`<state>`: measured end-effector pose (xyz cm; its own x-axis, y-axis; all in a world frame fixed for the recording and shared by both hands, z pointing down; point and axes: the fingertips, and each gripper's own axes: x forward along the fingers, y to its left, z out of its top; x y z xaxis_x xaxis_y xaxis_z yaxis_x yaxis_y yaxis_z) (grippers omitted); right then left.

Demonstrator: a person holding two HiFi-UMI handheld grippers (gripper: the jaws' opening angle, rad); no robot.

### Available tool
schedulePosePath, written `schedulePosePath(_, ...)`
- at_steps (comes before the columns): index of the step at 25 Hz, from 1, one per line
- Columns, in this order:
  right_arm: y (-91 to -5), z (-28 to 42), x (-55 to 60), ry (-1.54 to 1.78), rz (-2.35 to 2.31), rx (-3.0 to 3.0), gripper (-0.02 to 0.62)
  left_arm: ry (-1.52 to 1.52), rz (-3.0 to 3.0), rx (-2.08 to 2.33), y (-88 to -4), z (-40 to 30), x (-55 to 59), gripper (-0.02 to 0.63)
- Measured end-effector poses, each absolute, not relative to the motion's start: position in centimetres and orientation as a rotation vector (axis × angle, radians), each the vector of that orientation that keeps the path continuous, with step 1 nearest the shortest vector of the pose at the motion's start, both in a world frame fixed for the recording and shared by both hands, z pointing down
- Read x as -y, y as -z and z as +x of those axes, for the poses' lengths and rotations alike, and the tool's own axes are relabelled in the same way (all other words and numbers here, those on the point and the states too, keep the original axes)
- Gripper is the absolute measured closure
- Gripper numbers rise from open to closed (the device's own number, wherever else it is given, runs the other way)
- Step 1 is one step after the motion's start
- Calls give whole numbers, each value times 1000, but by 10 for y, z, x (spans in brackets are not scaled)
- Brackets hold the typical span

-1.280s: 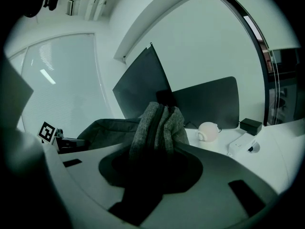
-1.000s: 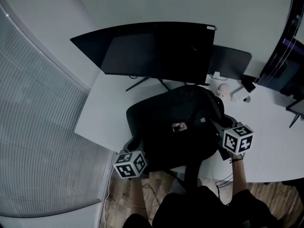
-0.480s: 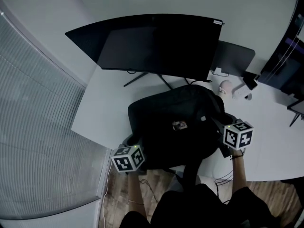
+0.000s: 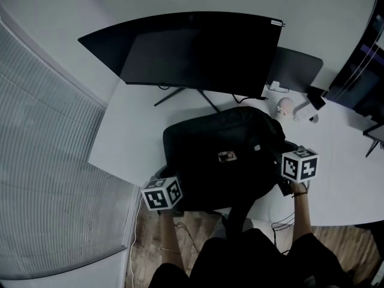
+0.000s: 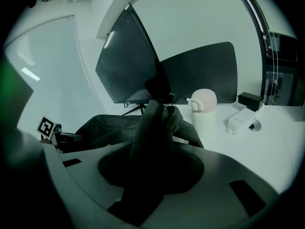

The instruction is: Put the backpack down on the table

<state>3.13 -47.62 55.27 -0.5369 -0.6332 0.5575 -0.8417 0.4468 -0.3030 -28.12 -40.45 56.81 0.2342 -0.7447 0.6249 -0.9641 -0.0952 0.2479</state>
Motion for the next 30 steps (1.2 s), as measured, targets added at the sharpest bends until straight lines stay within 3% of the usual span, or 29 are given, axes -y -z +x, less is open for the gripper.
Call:
schedulePosePath(12,-574,42,479,-897,1294,2232,463,-555,1806,1608,-582,-289,410,446)
schedulePosePath(16,-580,46,479,-924,1310,2205,437,-570,1791,1627,-584,-291,411,416)
schedulePosePath(19,-583,50,478,-928,1325,2189,383,-581,1793,1629,-585,-290,412,382)
schedulePosePath(30,-574,71,471,-877,1503,2151,362,-590,1804,1755,-570,-301,406,336)
